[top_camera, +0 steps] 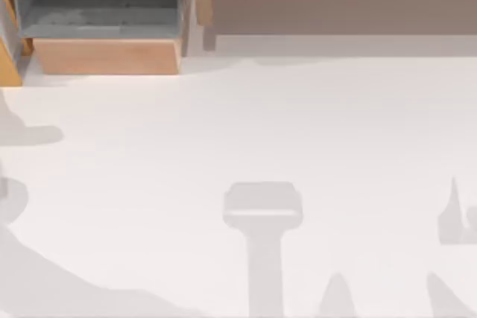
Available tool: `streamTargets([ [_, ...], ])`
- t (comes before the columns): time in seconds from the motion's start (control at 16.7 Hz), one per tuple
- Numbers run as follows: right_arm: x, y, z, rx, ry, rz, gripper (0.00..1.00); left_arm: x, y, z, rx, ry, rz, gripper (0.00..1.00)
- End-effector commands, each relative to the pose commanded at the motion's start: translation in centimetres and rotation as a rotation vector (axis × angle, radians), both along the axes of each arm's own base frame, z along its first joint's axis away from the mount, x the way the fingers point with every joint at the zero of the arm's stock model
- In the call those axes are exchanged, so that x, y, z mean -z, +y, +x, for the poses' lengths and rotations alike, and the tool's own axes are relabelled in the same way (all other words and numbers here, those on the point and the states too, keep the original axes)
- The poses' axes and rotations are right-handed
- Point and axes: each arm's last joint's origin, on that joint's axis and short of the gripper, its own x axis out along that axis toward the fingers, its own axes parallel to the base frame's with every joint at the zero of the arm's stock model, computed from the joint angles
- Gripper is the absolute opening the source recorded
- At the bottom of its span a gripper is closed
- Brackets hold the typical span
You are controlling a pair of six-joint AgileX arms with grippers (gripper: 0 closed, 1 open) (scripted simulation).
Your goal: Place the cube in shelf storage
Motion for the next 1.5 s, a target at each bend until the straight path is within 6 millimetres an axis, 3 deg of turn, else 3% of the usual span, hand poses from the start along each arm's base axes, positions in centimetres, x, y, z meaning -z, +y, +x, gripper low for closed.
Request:
streamTargets([
  [0.24, 0.0, 0.0, 0.0, 0.0, 0.0, 0.0, 1.0, 0.8, 0.1, 0.7, -0.006, 0.029, -0.013, 0.0],
  [0.48, 0.0, 0.0, 0.0, 0.0, 0.0, 0.0, 1.0, -0.7, 0.6, 4.4, -0.008, -0.025, 0.014, 0.0],
  [0.6, 0.0, 0.0, 0.0, 0.0, 0.0, 0.0, 1.0, -0.4, 0.4, 5.7, -0.006, -0.01, 0.006, 0.0],
  [0.9, 0.0, 0.0, 0.0, 0.0, 0.0, 0.0, 1.0, 0.0, 0.1, 6.1, -0.005, 0.003, -0.002, 0.0],
  [1.5, 0.0, 0.0, 0.0, 0.0, 0.0, 0.0, 1.0, 0.0, 0.1, 6.1, -0.005, 0.003, -0.002, 0.75],
])
